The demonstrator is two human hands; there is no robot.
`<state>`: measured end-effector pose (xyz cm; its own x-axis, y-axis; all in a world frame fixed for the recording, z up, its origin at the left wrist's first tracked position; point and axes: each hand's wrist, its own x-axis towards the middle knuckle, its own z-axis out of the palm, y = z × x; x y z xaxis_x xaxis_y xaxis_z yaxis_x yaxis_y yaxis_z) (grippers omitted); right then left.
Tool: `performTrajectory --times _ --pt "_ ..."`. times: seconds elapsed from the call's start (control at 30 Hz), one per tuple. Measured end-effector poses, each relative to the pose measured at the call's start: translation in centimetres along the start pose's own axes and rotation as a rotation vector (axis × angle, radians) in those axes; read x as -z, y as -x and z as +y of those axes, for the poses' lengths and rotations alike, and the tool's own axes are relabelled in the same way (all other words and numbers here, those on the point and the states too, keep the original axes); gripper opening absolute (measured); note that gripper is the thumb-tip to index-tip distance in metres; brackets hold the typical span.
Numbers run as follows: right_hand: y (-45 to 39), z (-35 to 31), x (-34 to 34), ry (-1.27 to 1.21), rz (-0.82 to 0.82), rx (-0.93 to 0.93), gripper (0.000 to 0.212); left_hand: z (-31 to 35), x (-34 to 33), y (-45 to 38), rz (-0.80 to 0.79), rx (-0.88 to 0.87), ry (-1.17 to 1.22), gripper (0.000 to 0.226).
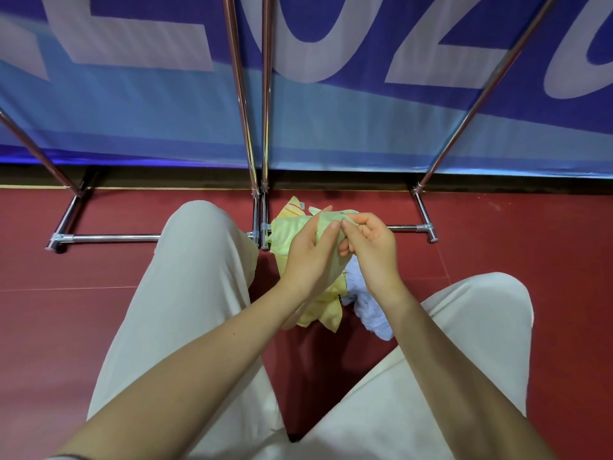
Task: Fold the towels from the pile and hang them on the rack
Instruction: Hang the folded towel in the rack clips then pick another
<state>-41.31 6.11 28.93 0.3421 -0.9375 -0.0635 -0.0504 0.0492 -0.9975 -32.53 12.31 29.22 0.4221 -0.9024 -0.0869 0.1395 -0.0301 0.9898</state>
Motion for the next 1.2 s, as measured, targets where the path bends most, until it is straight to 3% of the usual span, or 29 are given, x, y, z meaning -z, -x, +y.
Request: performTrajectory --times 0.23,0.33,0.47,0.57,0.67,0.8,1.0,1.07,1.2 --pt "-0.4 0.1 0.5 -0.008 -0.026 -0.005 0.004 -1.0 1.0 -0.9 -0.012 -0.043 -0.234 0.035" --pt "-0.4 0.2 0.3 -0.086 -0.045 -0.004 0.008 -0.8 1.6 -1.3 0.033 -0.054 -0.194 0.023" --pt "-1.0 0.8 -0.2 -0.034 -0.008 0.064 0.044 0.6 2.6 -1.9 0.111 -0.041 -0.048 0.021" --pt "-1.9 2.1 -0.2 0.113 -0.131 -0.004 0.065 2.0 3.8 -2.1 0.149 -0.030 0.021 0.024" --pt "-2.6 3.5 -0.7 0.201 -0.318 -0.164 0.041 2.9 5.0 -2.4 0.185 -0.028 0.067 0.028" --pt "-2.1 6.4 -2.7 0.249 -0.393 -0.305 0.016 3.8 6.4 -2.7 0.233 -0.022 0.134 0.039" --pt "-1.5 7.8 -4.6 0.212 -0.395 -0.351 0.029 4.1 7.8 -3.4 0.309 0.009 0.204 0.032" --pt "-1.5 7.4 -4.8 0.191 -0.348 -0.330 0.027 4.5 8.3 -3.8 0.348 0.016 0.247 0.025" --pt "-1.2 6.4 -4.8 0.170 -0.249 -0.277 0.019 4.9 9.7 -4.6 0.407 0.066 0.431 0.033"
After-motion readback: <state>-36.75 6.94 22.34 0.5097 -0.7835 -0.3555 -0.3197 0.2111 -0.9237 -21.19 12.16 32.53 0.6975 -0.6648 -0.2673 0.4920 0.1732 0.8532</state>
